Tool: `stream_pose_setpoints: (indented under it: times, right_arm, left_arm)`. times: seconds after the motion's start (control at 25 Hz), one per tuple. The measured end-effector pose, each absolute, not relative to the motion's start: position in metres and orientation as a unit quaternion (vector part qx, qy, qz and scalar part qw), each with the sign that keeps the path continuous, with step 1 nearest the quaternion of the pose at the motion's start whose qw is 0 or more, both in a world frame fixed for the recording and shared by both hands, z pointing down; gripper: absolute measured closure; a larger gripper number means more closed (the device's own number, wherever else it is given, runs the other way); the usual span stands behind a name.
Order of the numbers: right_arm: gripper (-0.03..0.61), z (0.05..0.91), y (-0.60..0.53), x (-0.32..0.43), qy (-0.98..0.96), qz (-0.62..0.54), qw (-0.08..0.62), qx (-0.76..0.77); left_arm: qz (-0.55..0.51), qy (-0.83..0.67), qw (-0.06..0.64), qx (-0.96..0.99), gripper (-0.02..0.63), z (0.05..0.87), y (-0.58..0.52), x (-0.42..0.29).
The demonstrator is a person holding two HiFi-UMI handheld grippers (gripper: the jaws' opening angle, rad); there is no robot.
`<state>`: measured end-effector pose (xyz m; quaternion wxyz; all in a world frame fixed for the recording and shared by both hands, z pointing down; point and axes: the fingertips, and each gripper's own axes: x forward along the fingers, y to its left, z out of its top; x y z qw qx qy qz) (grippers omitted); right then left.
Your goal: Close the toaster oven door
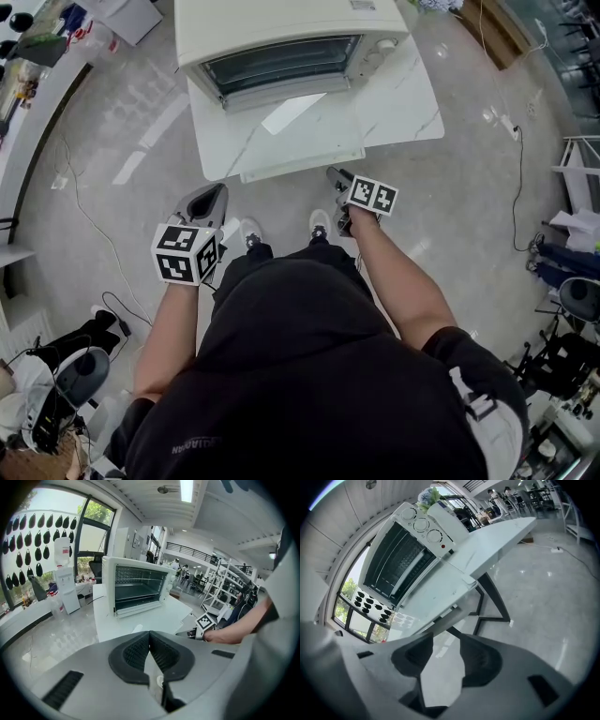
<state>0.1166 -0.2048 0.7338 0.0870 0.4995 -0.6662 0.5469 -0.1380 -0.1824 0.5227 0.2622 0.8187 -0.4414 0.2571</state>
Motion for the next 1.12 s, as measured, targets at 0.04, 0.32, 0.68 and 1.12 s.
stream_pose_setpoints:
  times: [0.04,0.32,0.68,1.12]
  right_arm:
    - [0.413,0.736,-0.206,0.116,-0.665,0.548,0.091,0.499]
    - [0.413,0.741,-0.217,0.109,-0.667,0.551,0.091,0.494]
    - [0.413,0.730,-0.219,0.091,-0.694,0.538,0.088,0.471]
    - [0.413,0.694,-0.220,0.084,-0.685,0.569,-0.009,0.456]
  left_arm:
    - [0.257,-0.443,0.263,0.817,0.611,0.524,-0.182,-0.139]
    - [0.258,-0.462,0.271,0.804,0.611,0.526,-0.173,-0.153]
    - [0.252,-0.470,0.266,0.803,0.611,0.522,-0.175,-0.156]
    - [0.244,-0.456,0.259,0.816,0.611,0.517,-0.178,-0.147]
